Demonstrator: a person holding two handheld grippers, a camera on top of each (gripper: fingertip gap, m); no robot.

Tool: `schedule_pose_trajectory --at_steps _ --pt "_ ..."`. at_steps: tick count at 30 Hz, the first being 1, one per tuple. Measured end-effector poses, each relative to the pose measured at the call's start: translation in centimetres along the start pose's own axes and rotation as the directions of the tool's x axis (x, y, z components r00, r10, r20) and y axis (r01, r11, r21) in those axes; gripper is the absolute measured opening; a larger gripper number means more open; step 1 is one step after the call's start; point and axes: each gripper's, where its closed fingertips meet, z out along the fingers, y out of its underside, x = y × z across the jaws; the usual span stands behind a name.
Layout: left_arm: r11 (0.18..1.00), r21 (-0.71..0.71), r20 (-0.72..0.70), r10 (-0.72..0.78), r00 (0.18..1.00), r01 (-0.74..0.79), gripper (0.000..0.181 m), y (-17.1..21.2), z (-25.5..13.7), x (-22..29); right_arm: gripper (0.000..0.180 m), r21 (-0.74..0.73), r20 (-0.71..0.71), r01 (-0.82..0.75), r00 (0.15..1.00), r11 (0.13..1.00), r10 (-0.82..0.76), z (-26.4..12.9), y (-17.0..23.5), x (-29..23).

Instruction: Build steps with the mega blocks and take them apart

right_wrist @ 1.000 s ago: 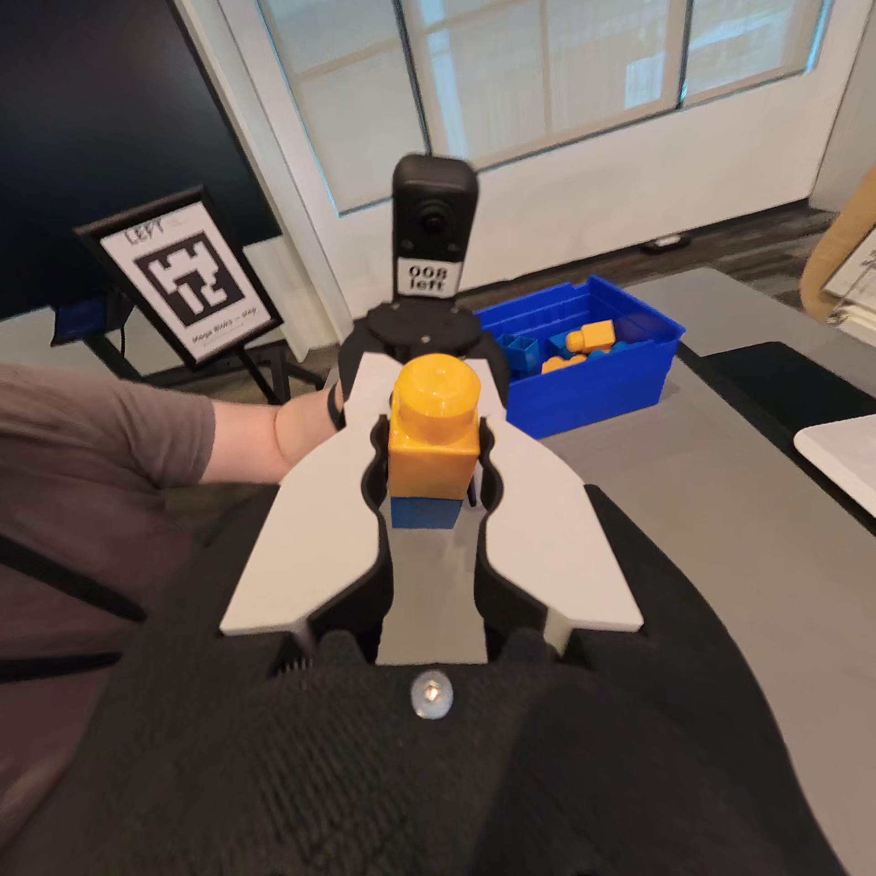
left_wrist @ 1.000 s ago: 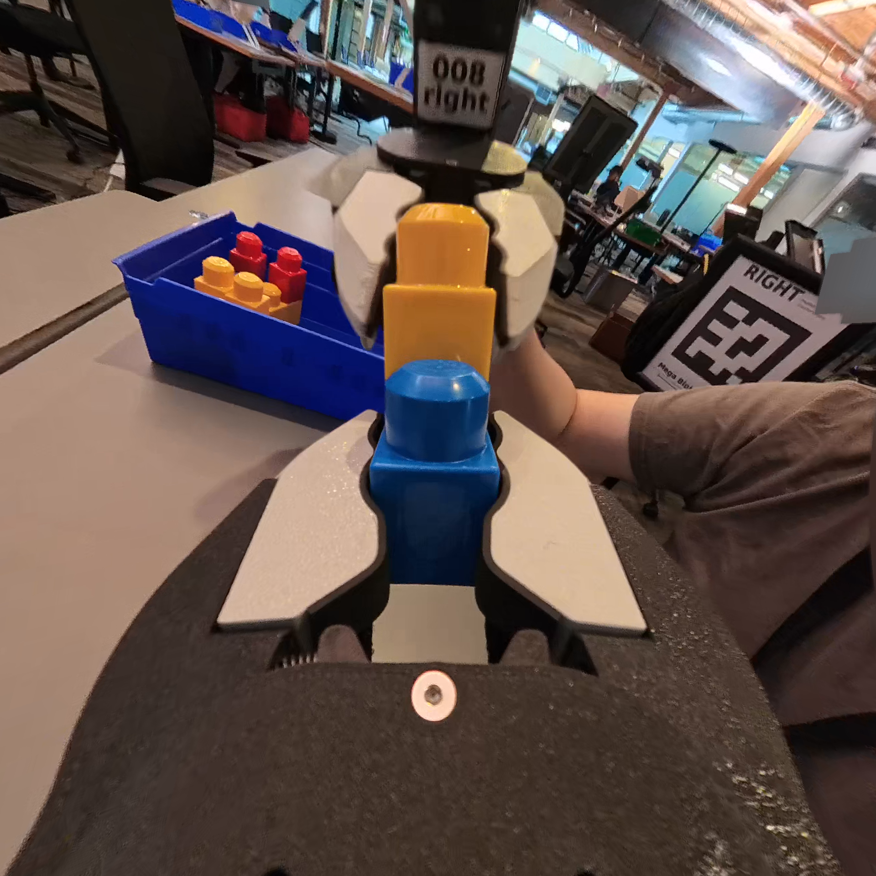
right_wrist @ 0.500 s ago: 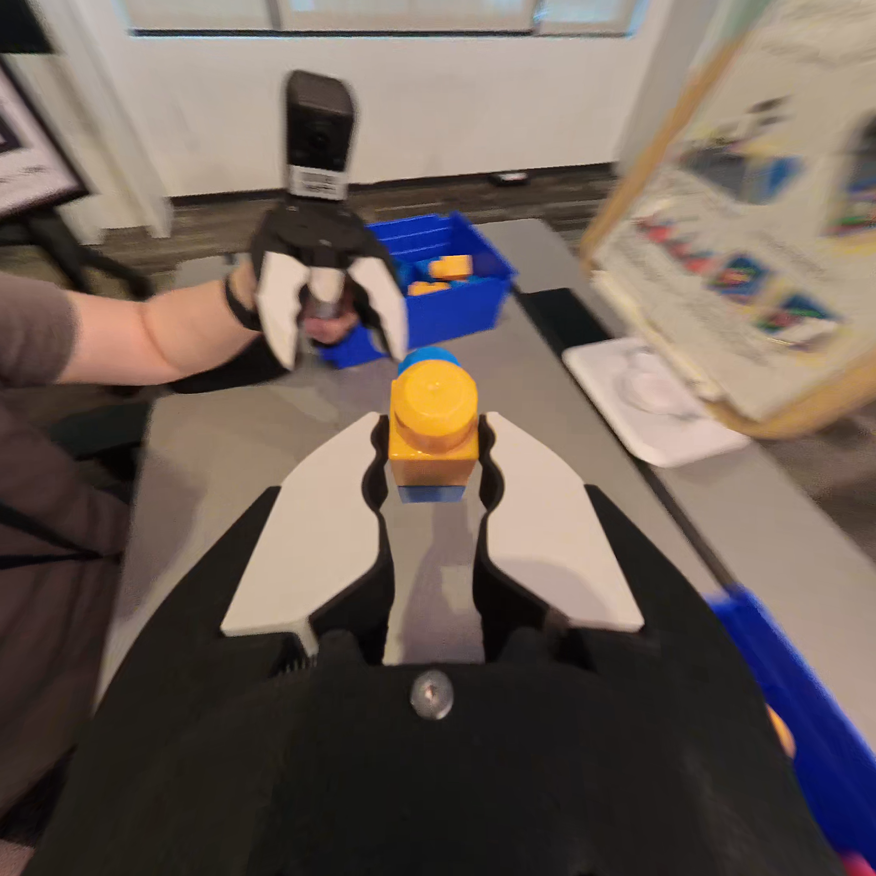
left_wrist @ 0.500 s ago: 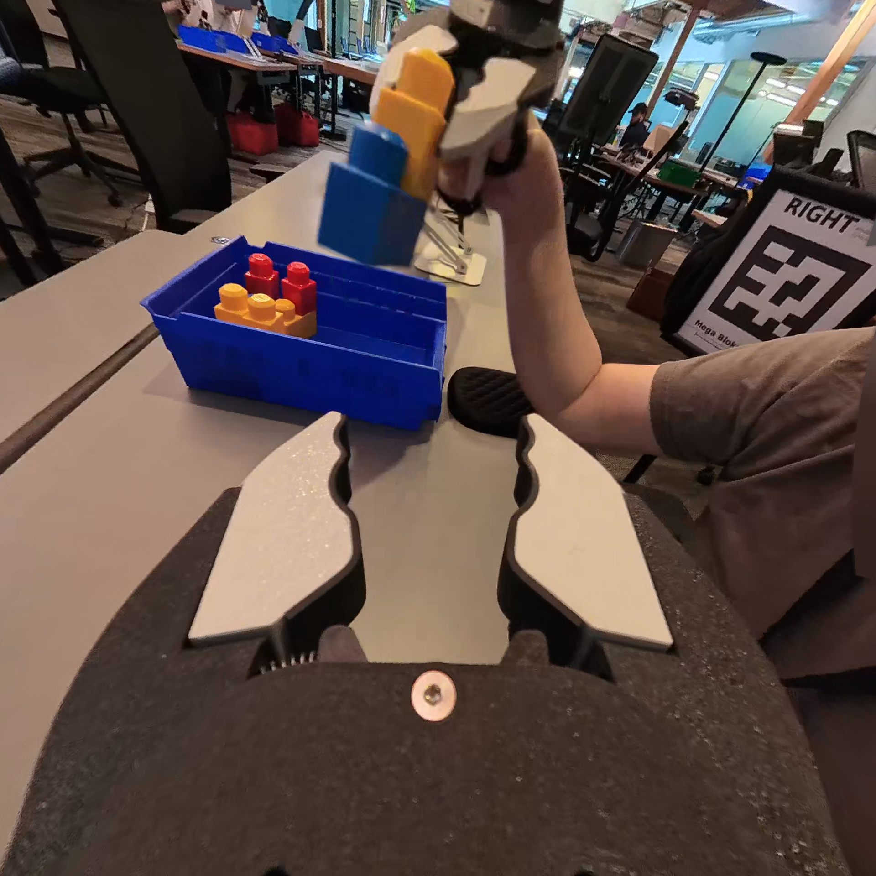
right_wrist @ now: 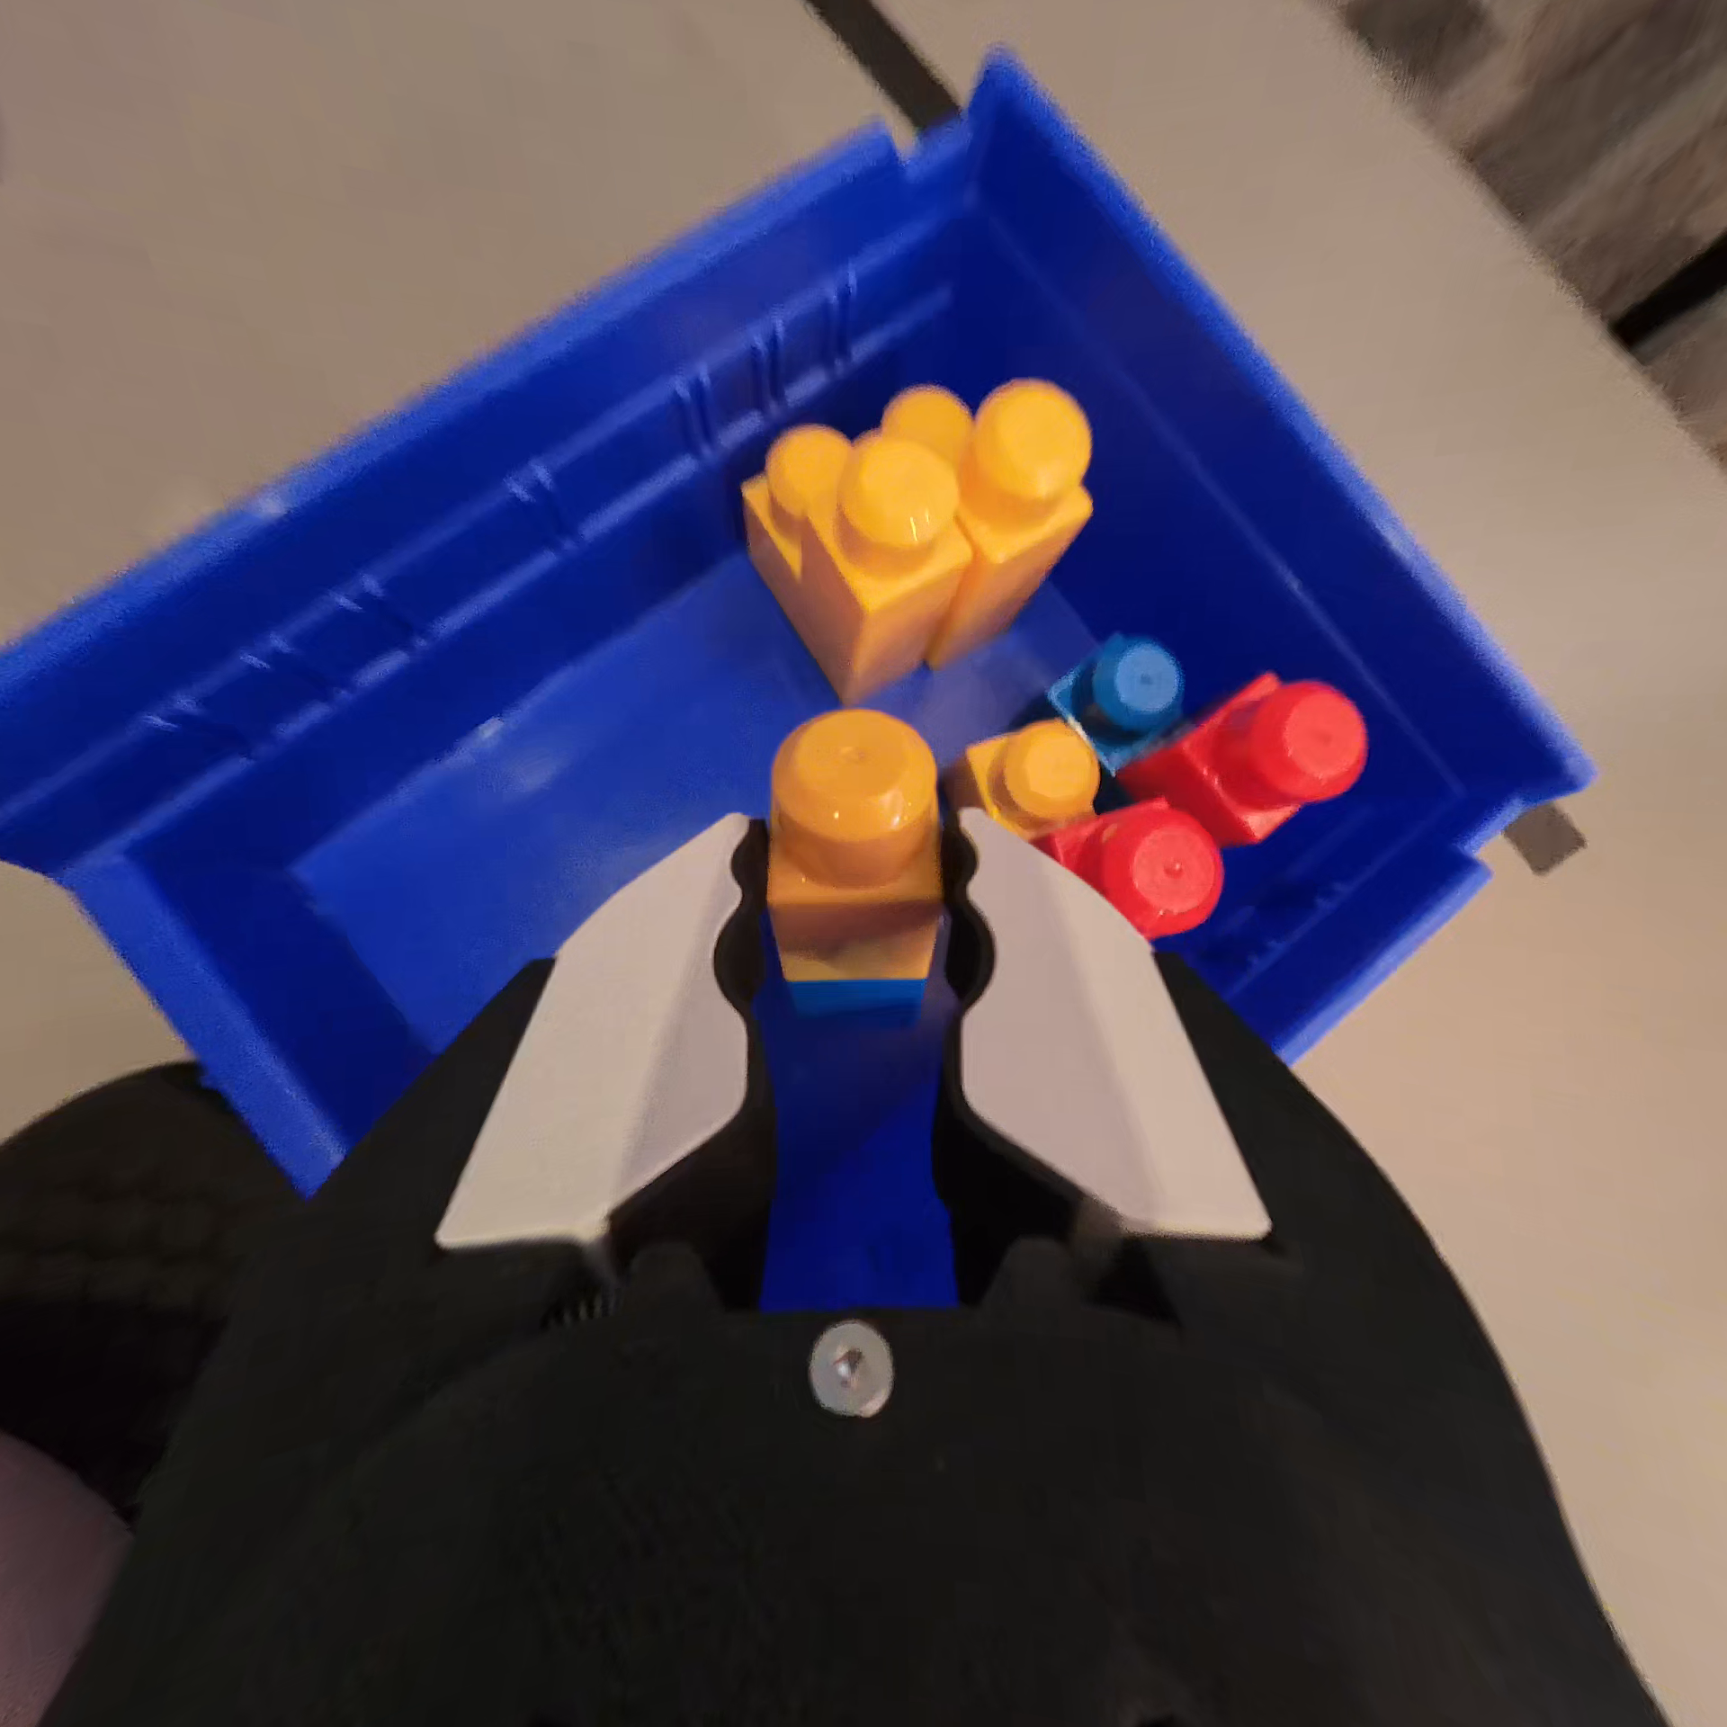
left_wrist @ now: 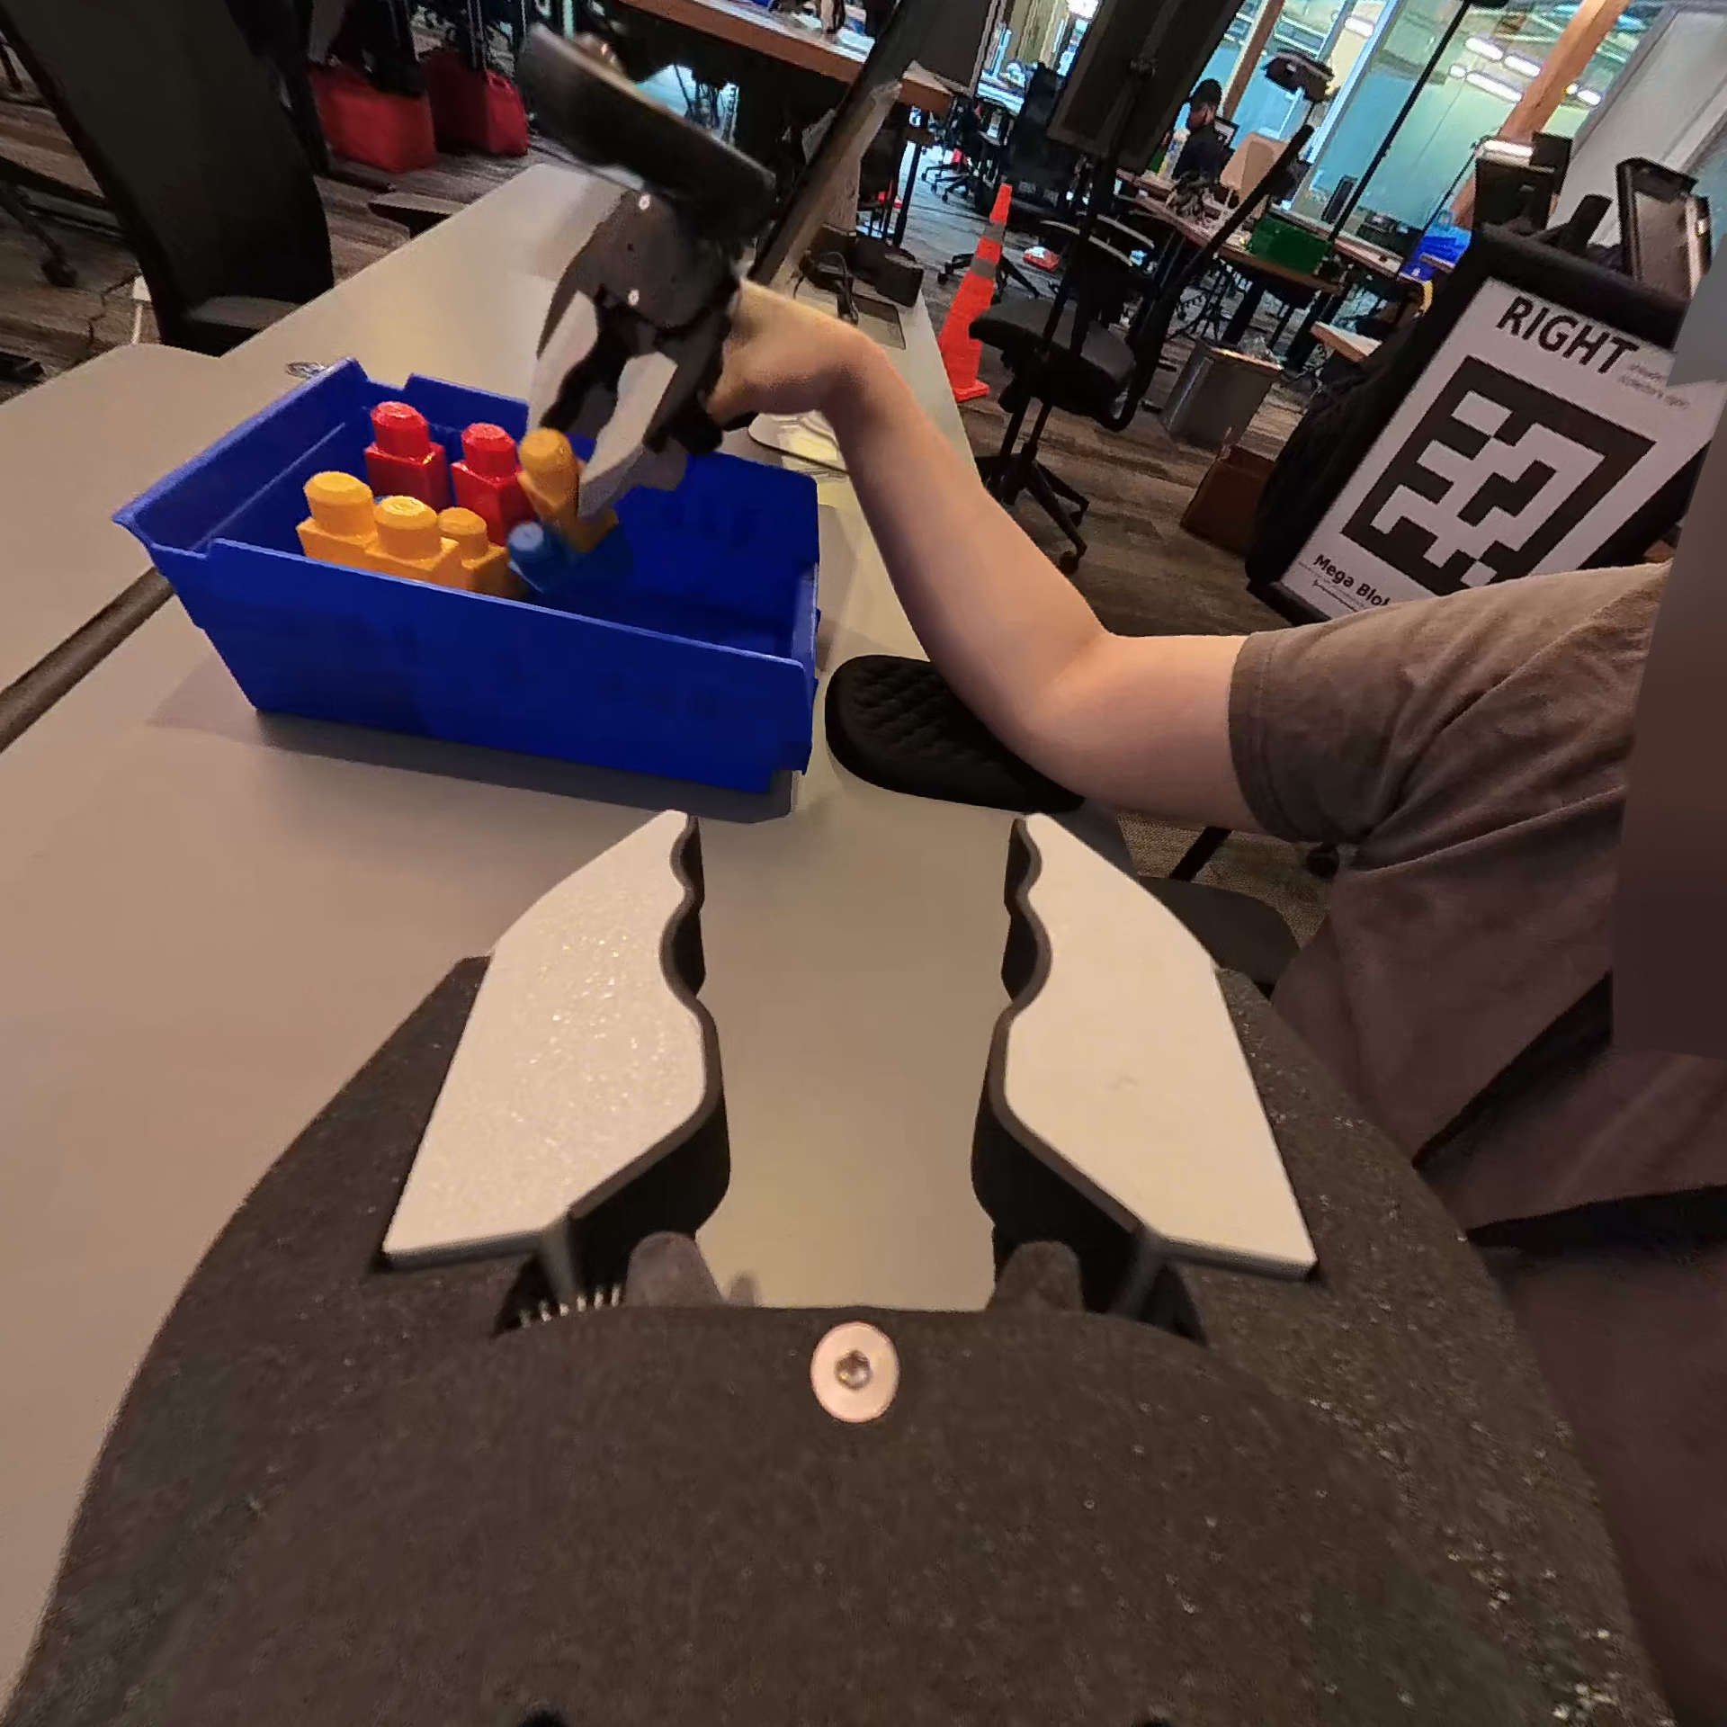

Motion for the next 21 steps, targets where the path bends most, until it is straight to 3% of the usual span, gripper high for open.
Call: schedule_pose_trajectory --at_steps 7,15,21 --pt "0.999 0.005 -0.037 -0.042 0.998 0.042 0.059 -0.1 -0.4 0.3 0.038 -0.154 -0.111 0.027 0.993 0.988 -0.044 0.7 2.3 1.3" --pt "0.999 0.040 -0.029 -0.022 0.999 0.023 0.059 -1.3 -1.9 0.8 0.041 -0.142 -0.187 0.025 0.981 0.990 -0.051 -0.7 2.2 2.1" --pt "0.995 0.096 0.031 0.009 0.999 -0.012 0.059 -2.9 -4.9 0.8 0.042 -0.239 -0.207 -0.041 0.978 0.970 -0.010 -1.6 4.1 2.0"
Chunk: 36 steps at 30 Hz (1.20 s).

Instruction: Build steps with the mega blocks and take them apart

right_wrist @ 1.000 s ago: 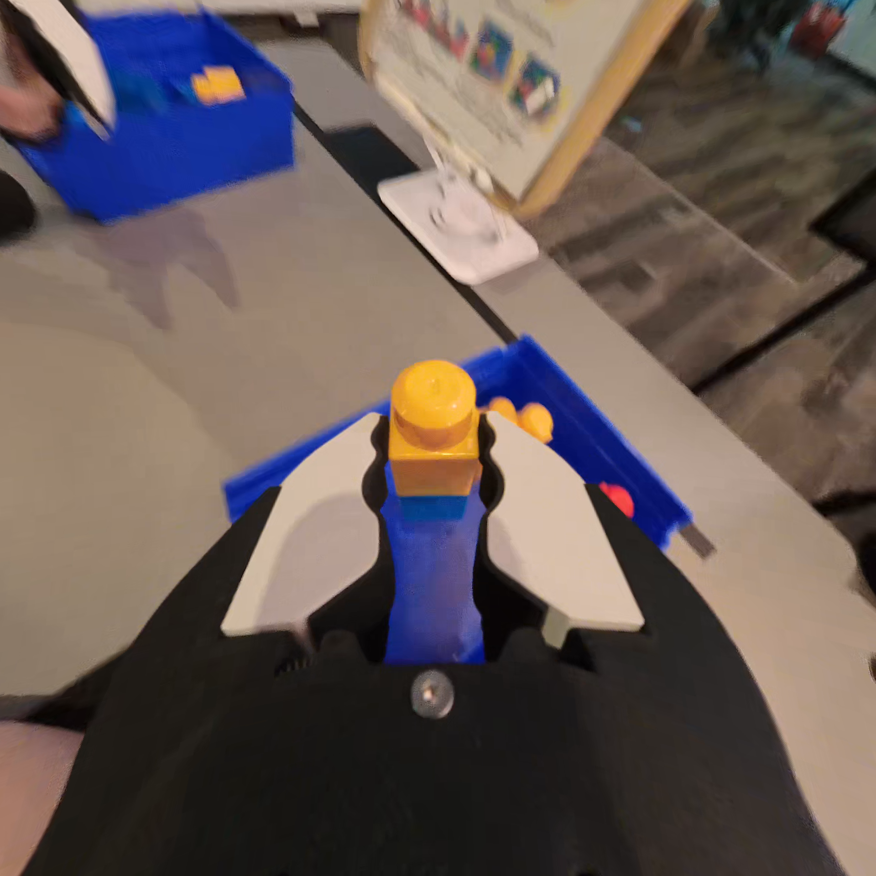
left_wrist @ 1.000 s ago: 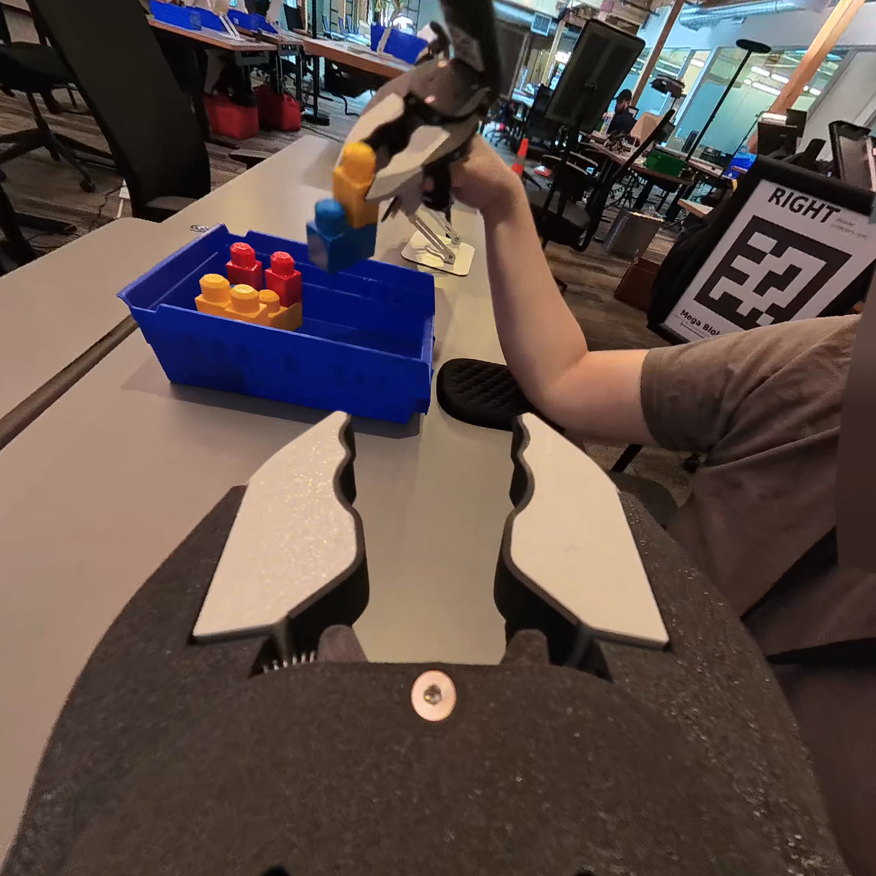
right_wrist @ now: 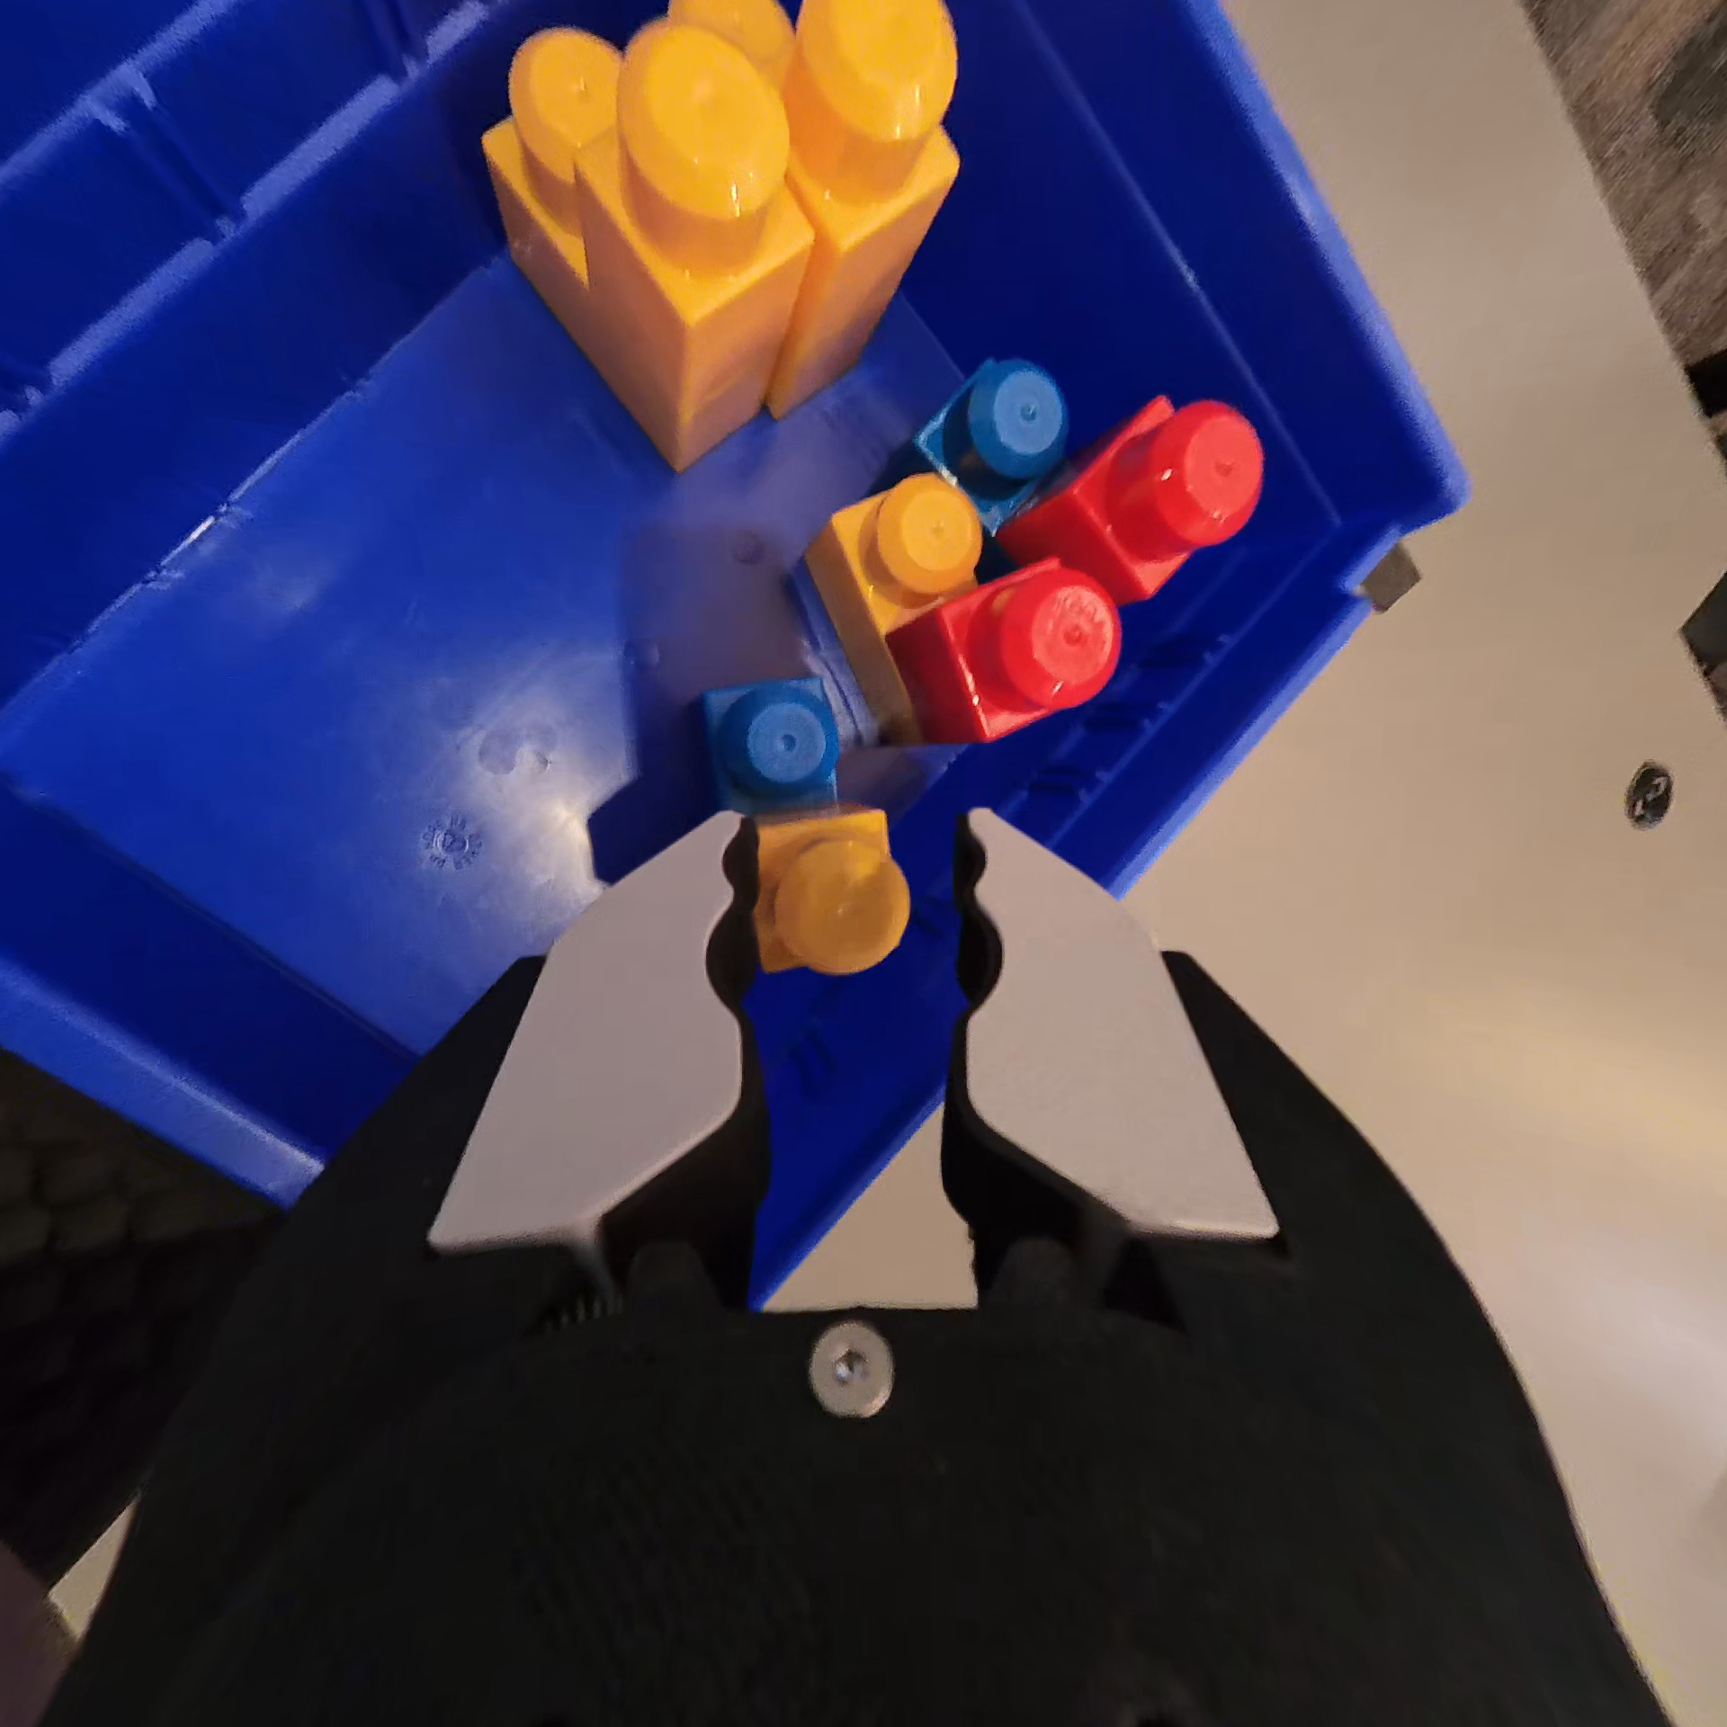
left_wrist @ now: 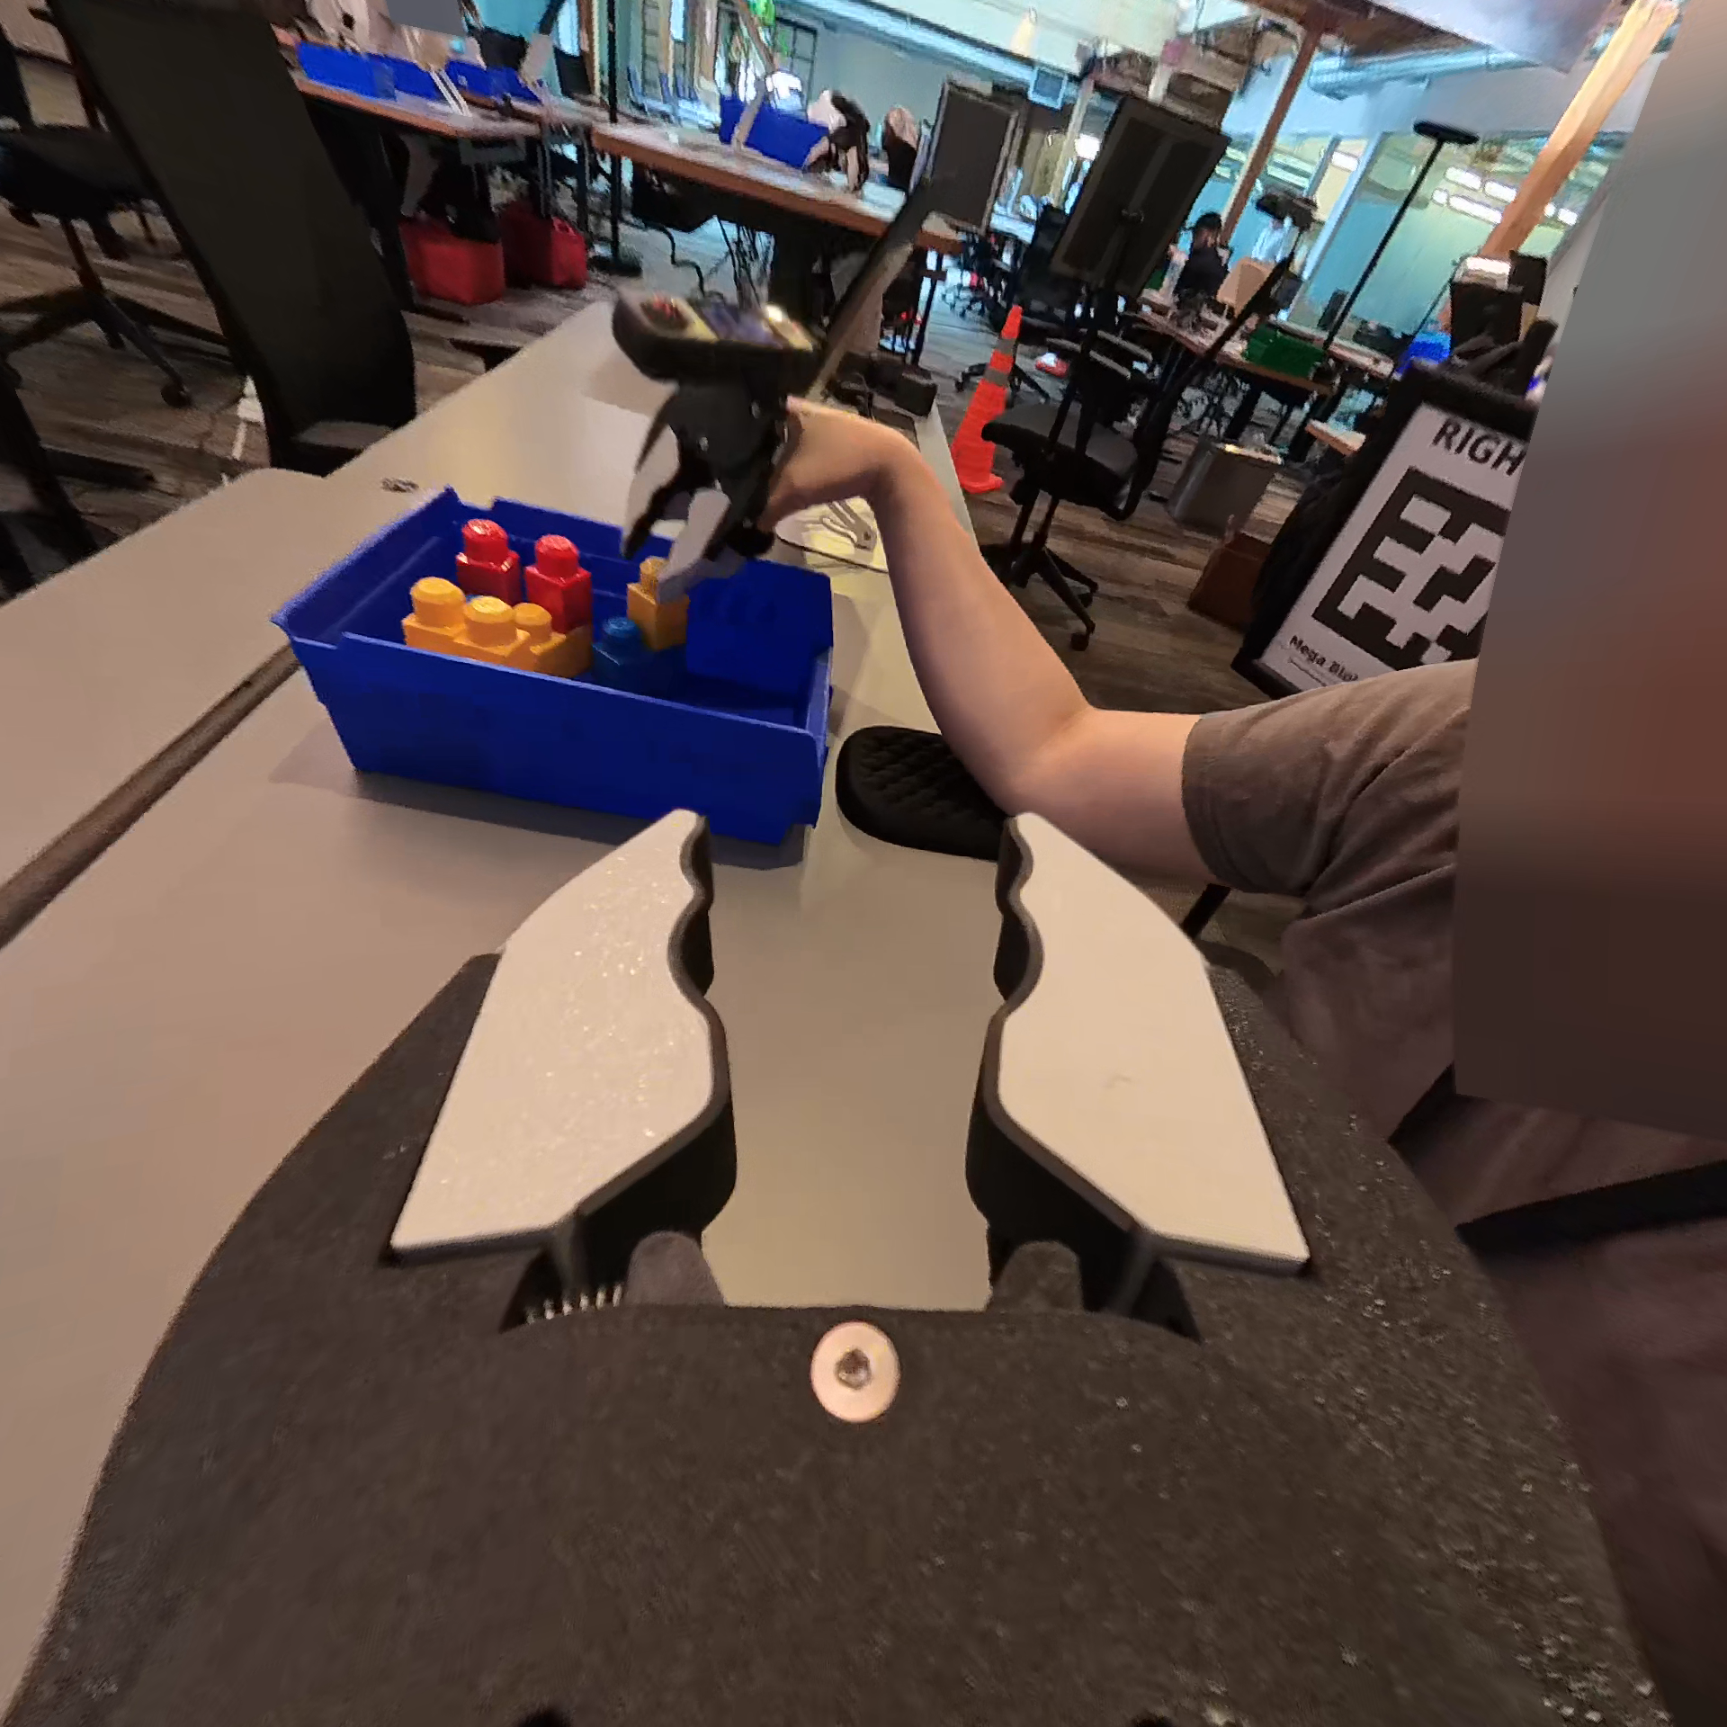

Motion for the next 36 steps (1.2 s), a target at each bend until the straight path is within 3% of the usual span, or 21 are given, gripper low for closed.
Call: schedule_pose_trajectory --at_steps 8,13,19,24,27,30,32,34,36 --pt "0.998 0.064 0.023 0.010 1.000 -0.011 0.056 -1.4 -2.0 0.1 0.042 -0.081 0.019 -0.032 0.999 0.996 0.034 -1.2 1.2 -1.0" --pt "0.999 0.037 0.010 0.000 1.000 0.000 0.057 -0.8 -1.5 0.1 0.036 -0.116 -0.032 0.034 0.999 0.993 -0.038 -0.5 1.5 -0.5" --pt "0.999 0.033 0.019 -0.002 1.000 0.001 0.057 -0.9 -2.1 0.1 0.035 -0.056 -0.053 0.153 0.986 0.987 -0.156 0.1 -0.2 -0.5" --pt "0.998 0.049 0.166 0.041 0.985 -0.050 0.058 -1.9 -6.2 -1.2 0.035 -0.004 -0.114 0.185 0.976 0.983 -0.185 0.4 -1.3 0.5" --pt "0.996 0.016 0.455 0.068 0.888 -0.084 0.058 -2.1 -12.1 -3.9 0.036 0.070 -0.174 0.190 0.969 0.979 -0.176 -0.8 -2.4 1.3" --pt "0.993 -0.117 0.773 0.108 0.624 -0.027 0.057 0.1 -20.0 -7.3 0.040 0.217 -0.213 0.211 0.963 0.953 -0.164 -3.5 -4.9 0.9" --pt "0.978 -0.179 0.870 0.108 0.482 0.103 0.054 3.0 -24.3 -8.7 0.043 0.298 -0.256 0.224 0.955 0.928 -0.148 -5.5 -6.5 0.7" --pt "0.945 -0.205 0.881 0.064 0.469 0.256 0.053 6.5 -25.8 -9.7 0.044 0.351 -0.289 0.223 0.950 0.910 -0.121 -7.1 -7.8 0.6" --pt "0.896 -0.191 0.854 -0.050 0.517 0.401 0.051 9.7 -25.3 -10.5 0.045 0.387 -0.306 0.231 0.945 0.893 -0.112 -8.1 -8.9 0.2"
